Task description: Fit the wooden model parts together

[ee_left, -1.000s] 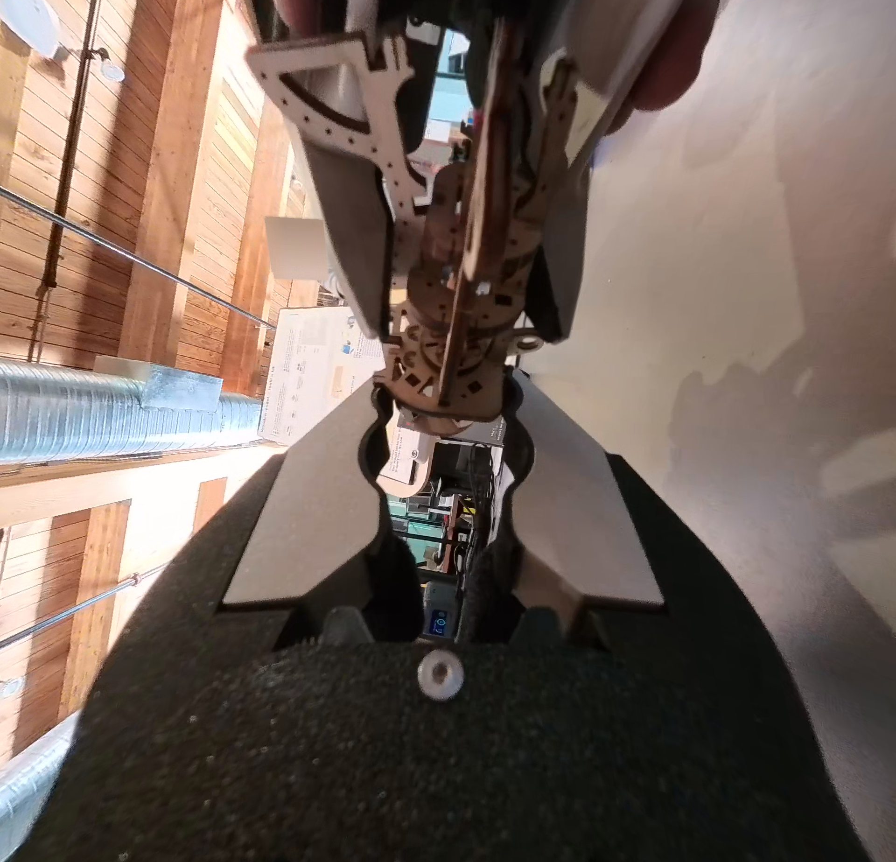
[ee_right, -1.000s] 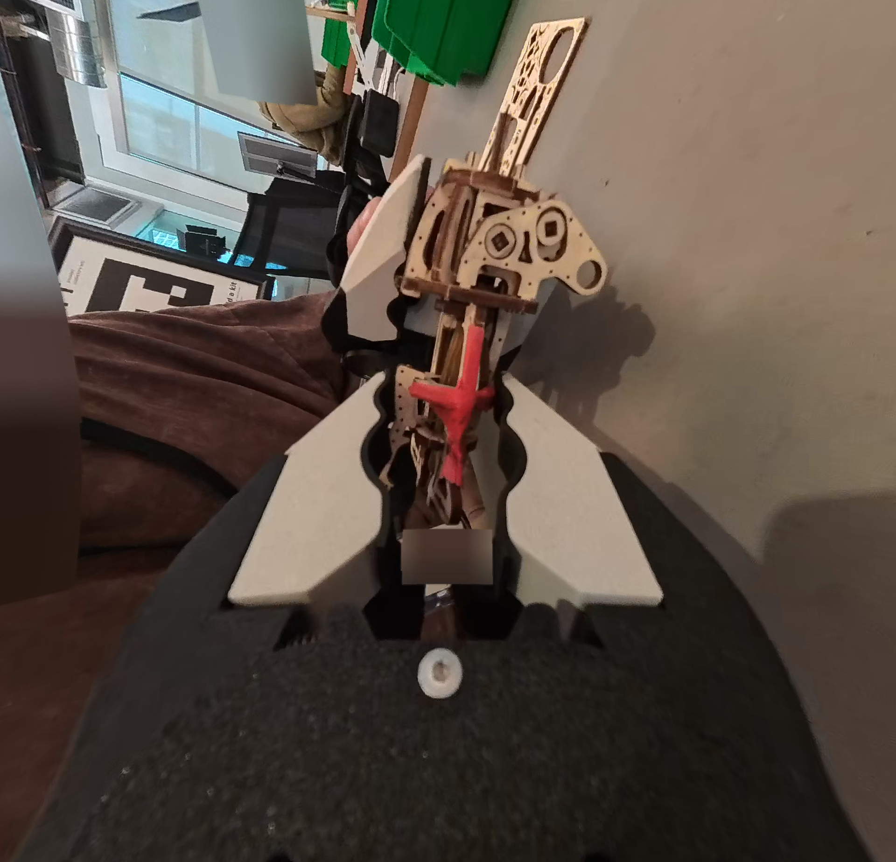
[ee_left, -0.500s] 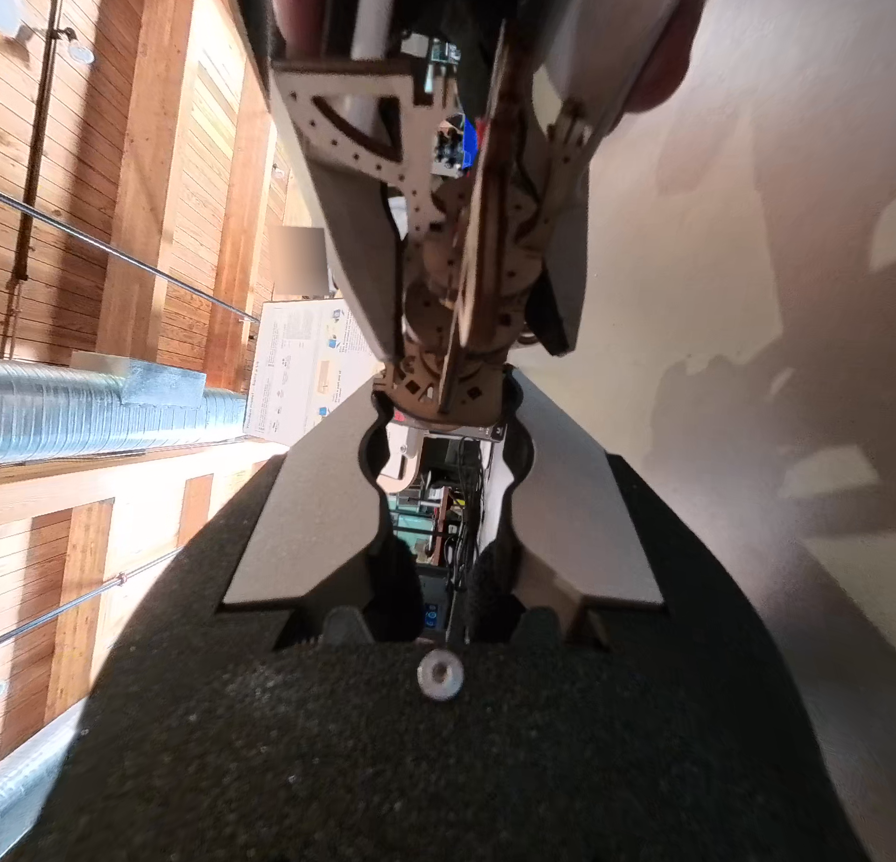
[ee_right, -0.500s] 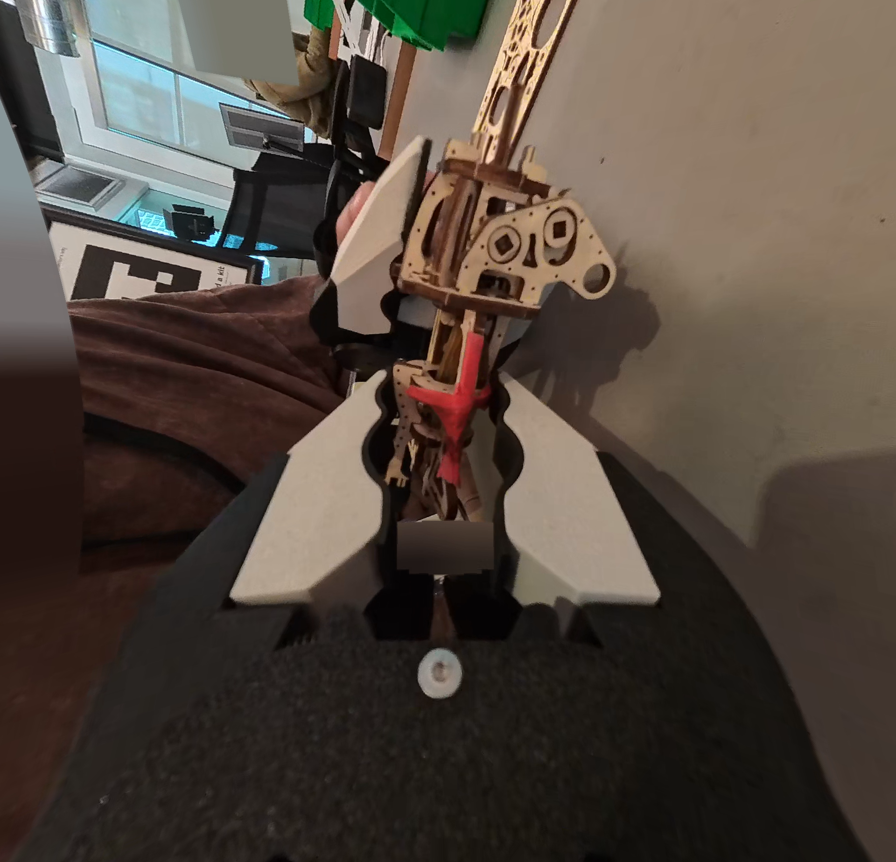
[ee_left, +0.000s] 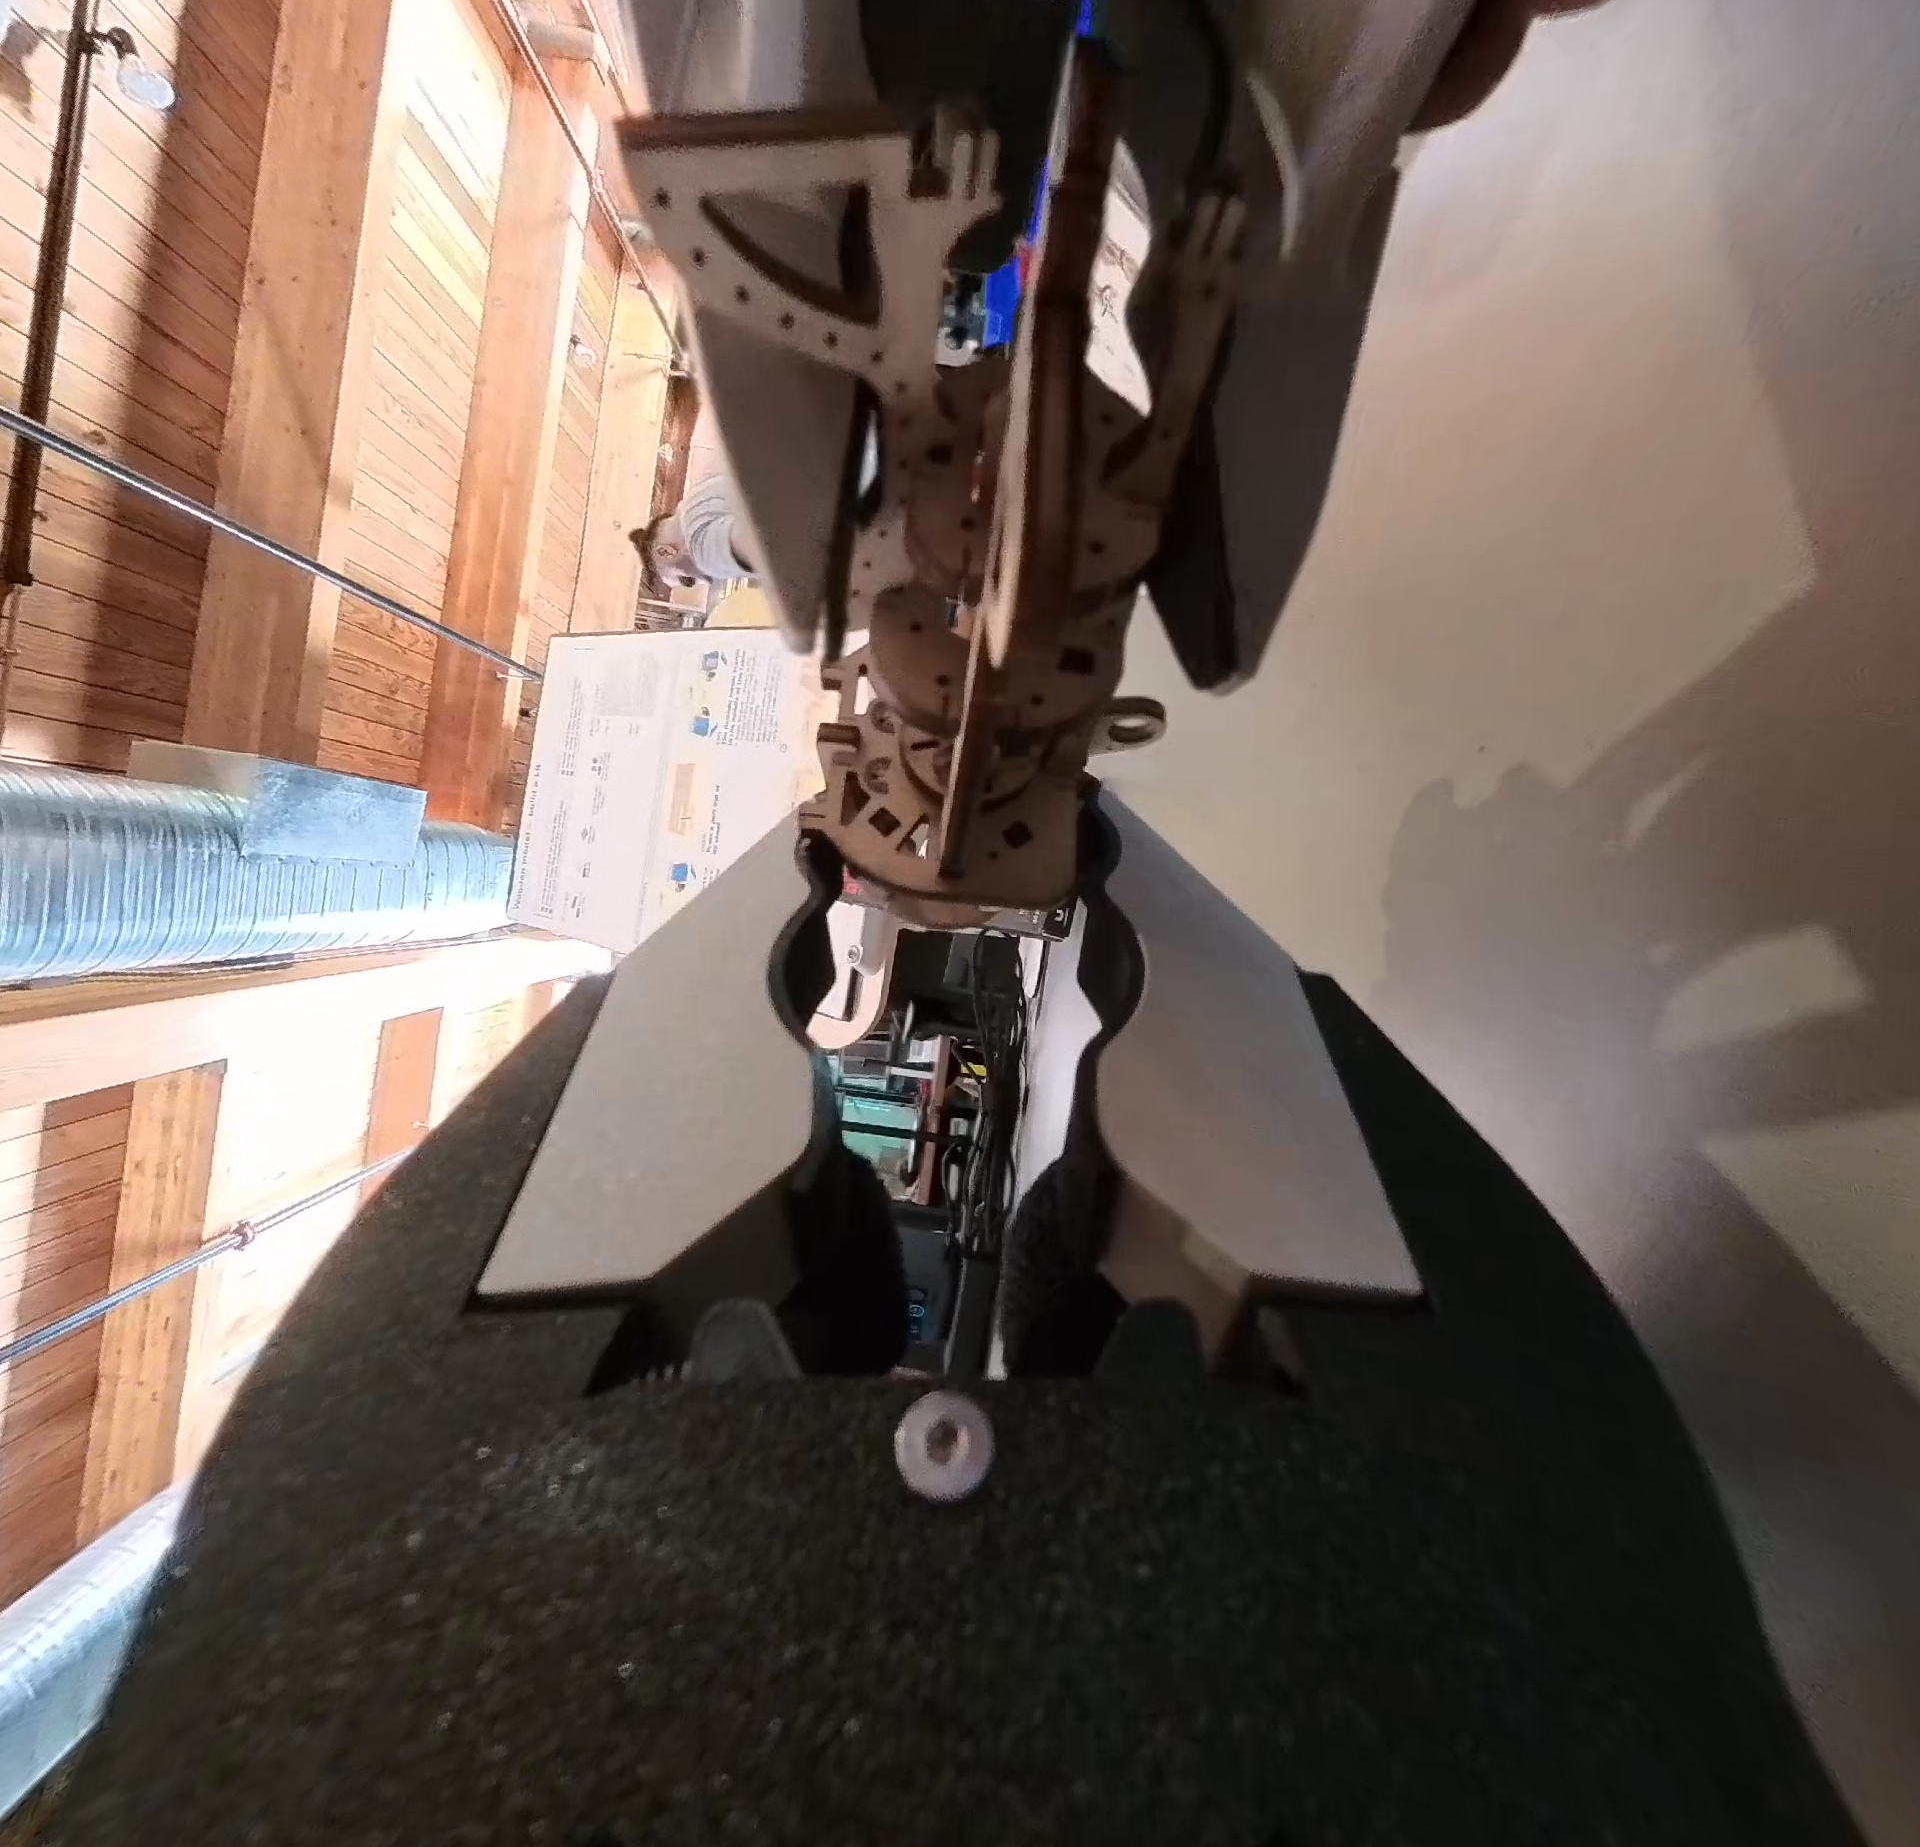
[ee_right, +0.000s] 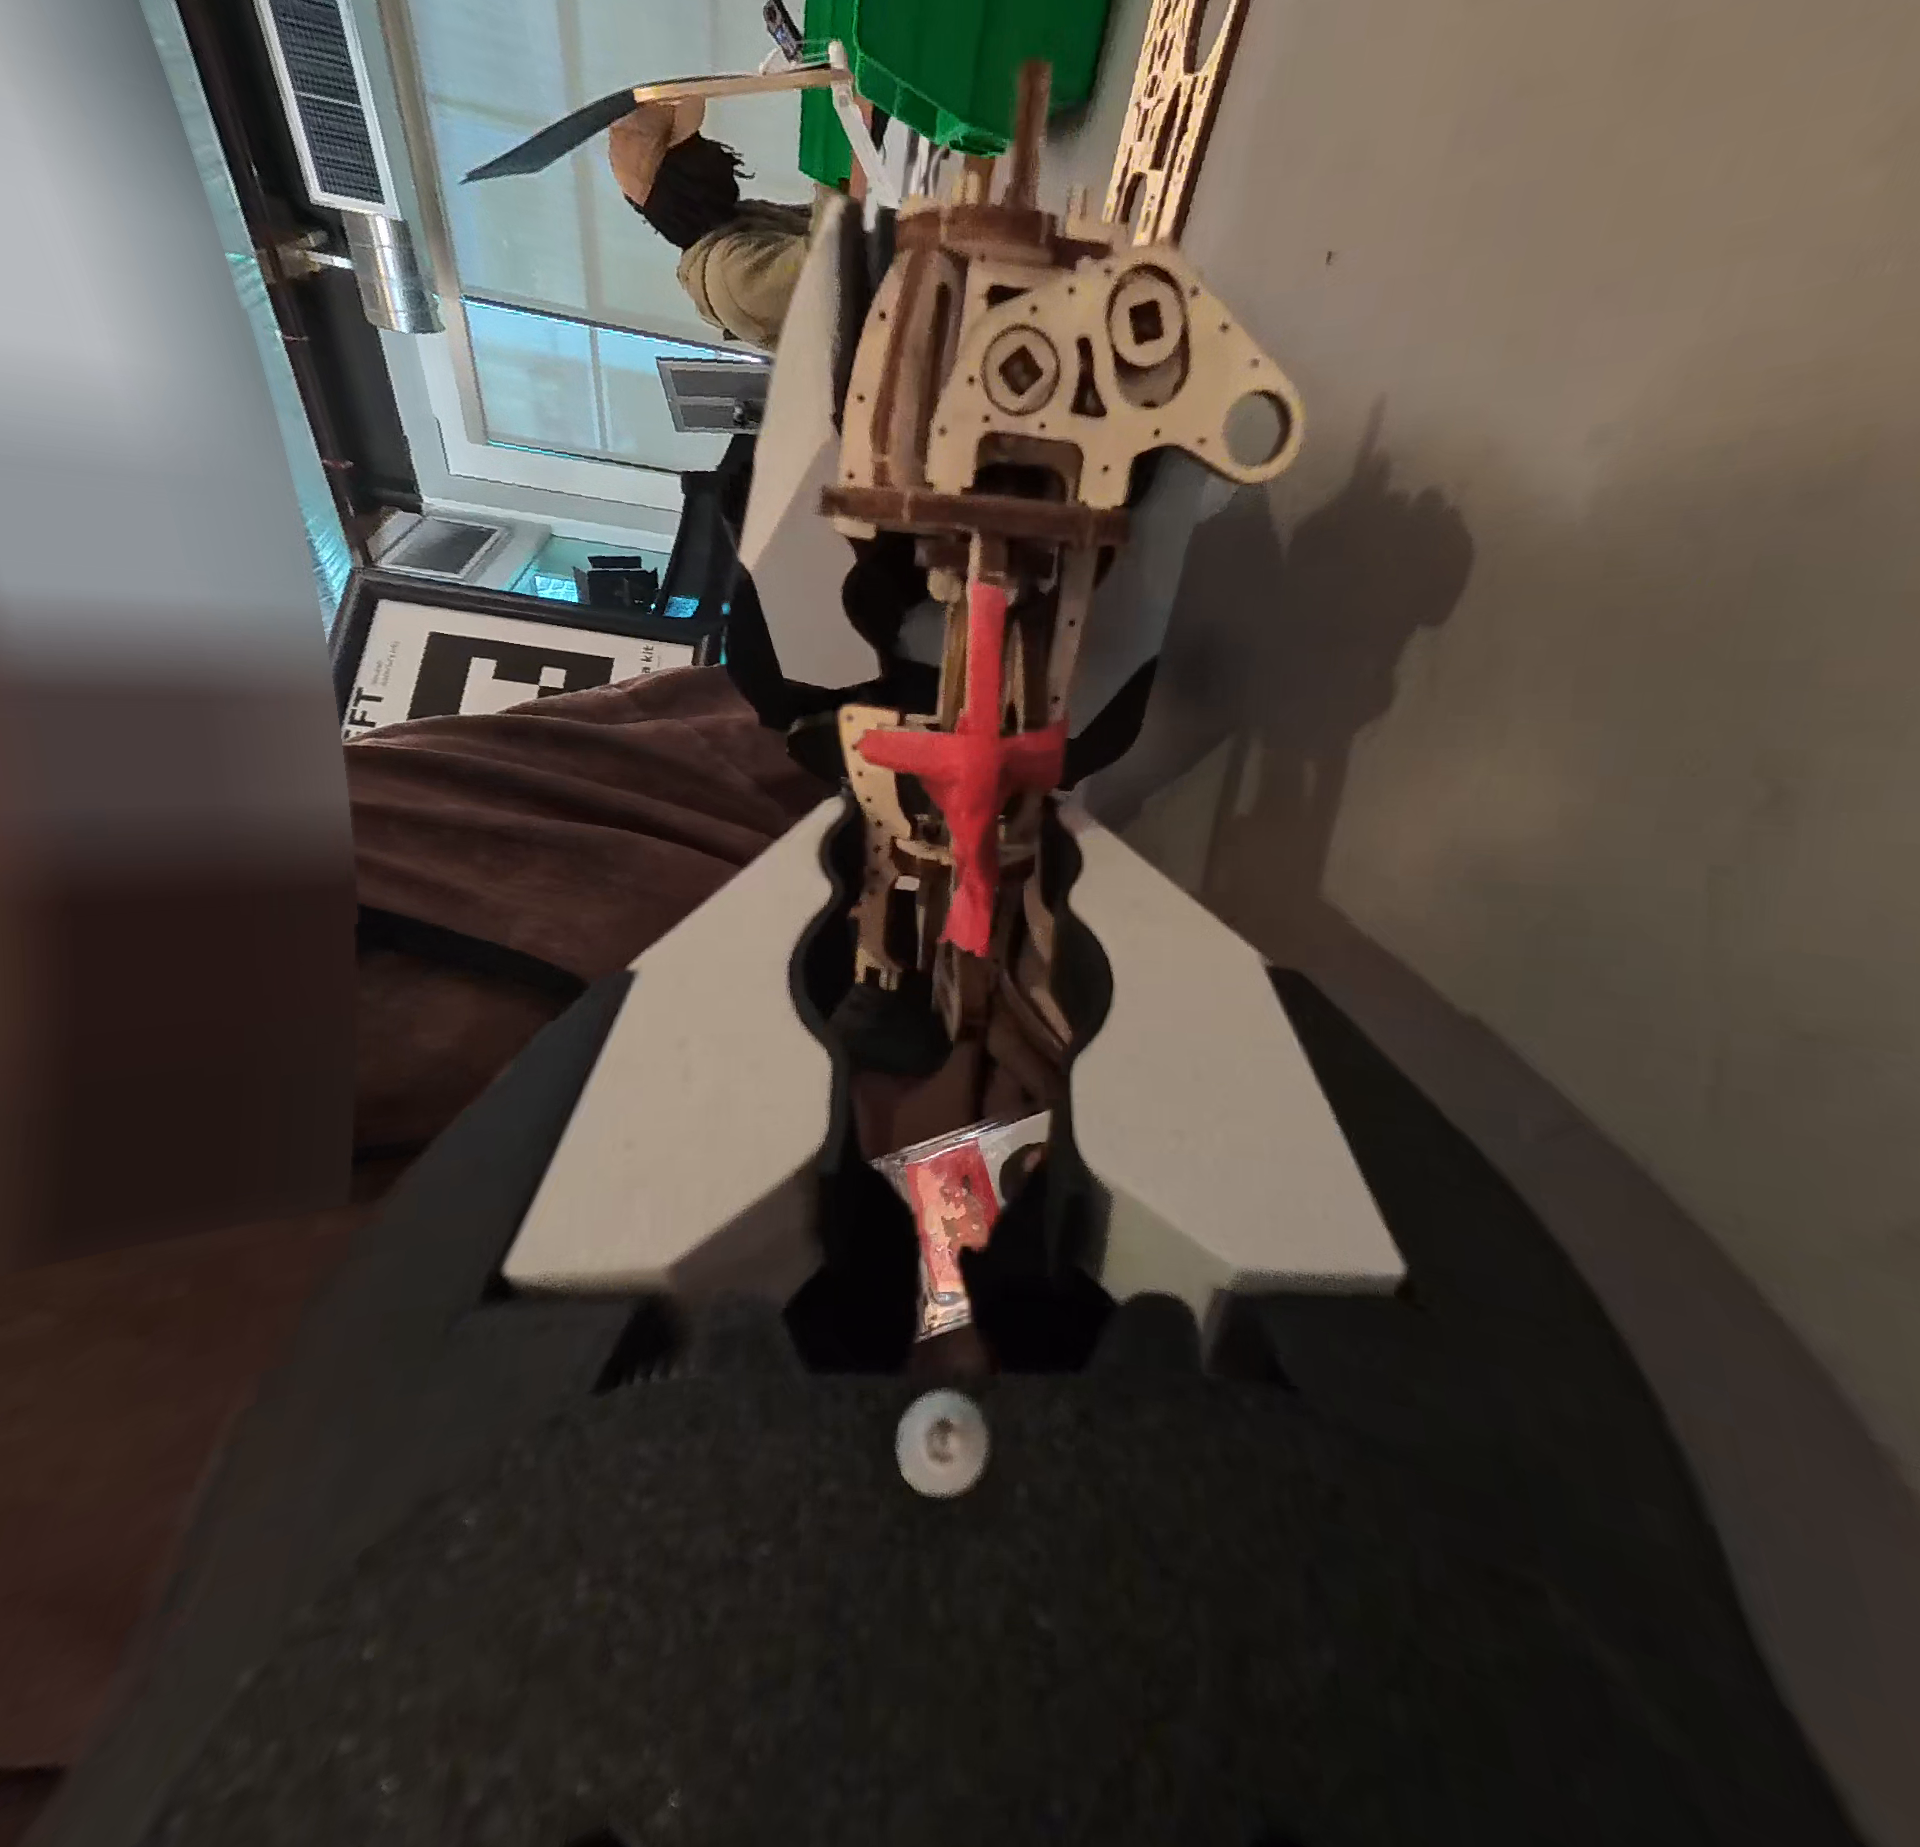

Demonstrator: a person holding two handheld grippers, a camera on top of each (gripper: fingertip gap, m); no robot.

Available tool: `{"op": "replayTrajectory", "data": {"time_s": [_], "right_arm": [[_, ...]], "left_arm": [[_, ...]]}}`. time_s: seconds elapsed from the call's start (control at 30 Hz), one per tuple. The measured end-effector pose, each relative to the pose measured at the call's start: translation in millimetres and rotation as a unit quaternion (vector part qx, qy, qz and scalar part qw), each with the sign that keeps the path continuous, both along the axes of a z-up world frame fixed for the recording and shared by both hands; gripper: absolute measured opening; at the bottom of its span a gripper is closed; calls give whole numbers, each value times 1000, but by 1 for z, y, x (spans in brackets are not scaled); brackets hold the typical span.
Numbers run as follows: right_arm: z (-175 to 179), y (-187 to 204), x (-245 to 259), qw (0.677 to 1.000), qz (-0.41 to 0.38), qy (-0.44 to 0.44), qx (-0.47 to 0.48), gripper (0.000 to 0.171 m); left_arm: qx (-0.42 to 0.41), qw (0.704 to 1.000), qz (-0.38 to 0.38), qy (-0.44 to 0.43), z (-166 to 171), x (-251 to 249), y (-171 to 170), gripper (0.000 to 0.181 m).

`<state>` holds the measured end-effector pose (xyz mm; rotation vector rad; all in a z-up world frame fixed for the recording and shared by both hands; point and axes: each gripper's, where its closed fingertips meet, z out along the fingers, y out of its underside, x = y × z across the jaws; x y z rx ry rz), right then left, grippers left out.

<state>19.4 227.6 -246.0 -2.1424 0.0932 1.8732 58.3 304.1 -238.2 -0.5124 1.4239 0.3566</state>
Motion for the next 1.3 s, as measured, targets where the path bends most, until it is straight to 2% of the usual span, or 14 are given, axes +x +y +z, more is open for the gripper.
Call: {"op": "replayTrajectory", "data": {"time_s": [0.5, 0.57, 0.63, 0.73, 0.83, 0.9, 0.93, 1.0, 1.1, 1.23, 1.3], "right_arm": [[3, -2, -2, 1000, 9, 9, -7, 31], [12, 3, 5, 1000, -11, 29, 3, 47], [22, 11, 24, 998, -51, 29, 32, 52], [29, 18, 51, 986, -105, -59, 112, 58], [25, 14, 50, 935, -98, -248, 233, 58], [12, 11, 42, 902, -86, -341, 249, 59], [8, 10, 37, 898, -88, -355, 246, 57], [13, 12, 30, 896, -110, -344, 257, 44], [11, 13, 33, 865, -124, -395, 285, 28], [0, 14, 34, 831, -121, -458, 291, 19], [-1, 15, 34, 829, -122, -462, 290, 10]], "left_arm": [[-18, 1000, -11, -2, -1, 0, -1, 42], [-42, 999, -6, -4, -2, -1, 5, 42], [-68, 998, 1, -4, -4, -3, 12, 42], [-79, 997, 10, 2, -8, -4, 18, 42], [-89, 996, 16, 22, -17, -2, 20, 42], [-91, 995, 25, 38, -24, 0, 22, 42], [-90, 995, 26, 43, -26, 1, 22, 43], [-96, 993, 36, 64, -35, 2, 24, 42], [-101, 992, 36, 66, -37, 2, 24, 42], [-97, 992, 37, 65, -36, 3, 24, 42], [-96, 992, 38, 67, -37, 2, 25, 42]]}}
